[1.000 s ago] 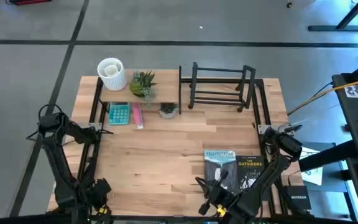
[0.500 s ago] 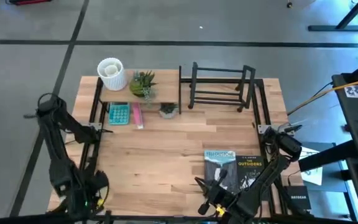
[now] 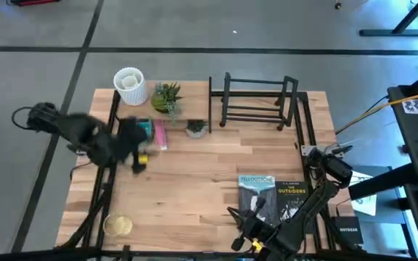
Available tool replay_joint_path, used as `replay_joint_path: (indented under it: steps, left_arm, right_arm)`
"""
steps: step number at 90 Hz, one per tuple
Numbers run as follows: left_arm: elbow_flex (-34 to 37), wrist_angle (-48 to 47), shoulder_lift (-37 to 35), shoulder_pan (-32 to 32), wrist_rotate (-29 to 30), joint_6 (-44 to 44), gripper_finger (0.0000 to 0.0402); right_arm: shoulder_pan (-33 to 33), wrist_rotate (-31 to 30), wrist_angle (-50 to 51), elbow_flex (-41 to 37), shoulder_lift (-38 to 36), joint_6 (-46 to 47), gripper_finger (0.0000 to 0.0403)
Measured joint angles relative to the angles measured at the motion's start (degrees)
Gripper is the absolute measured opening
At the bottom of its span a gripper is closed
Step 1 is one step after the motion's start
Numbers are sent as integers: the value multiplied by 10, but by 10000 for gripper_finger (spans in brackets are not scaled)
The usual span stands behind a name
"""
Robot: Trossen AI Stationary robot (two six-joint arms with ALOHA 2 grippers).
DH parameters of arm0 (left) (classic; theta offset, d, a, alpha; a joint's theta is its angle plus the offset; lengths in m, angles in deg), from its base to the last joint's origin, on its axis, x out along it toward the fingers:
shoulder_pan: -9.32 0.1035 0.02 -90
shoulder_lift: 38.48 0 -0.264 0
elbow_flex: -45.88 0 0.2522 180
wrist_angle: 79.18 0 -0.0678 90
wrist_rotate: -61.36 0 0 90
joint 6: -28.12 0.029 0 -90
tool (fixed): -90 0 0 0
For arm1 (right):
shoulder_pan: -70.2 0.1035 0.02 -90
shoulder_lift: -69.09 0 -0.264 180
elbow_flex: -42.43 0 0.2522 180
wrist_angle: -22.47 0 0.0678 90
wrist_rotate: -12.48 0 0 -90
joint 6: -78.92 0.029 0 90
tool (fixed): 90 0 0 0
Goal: Stock shelves
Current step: Remove the white pen holder from the shelf
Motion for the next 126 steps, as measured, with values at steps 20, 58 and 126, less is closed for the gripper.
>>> replay_joint_path:
  steps: [20, 58, 126]
  left_arm:
    - [-73, 4, 19, 195, 30, 225, 217]
    - [-93, -175, 115, 452, -42, 300, 217]
    - [-92, -167, 197, 611, -134, 352, 163]
  right_arm:
    - [-1, 0, -3, 0, 0, 0, 1]
    - [-34, 51, -19, 0, 0, 5, 1]
    - [-45, 93, -33, 0, 0, 1, 1]
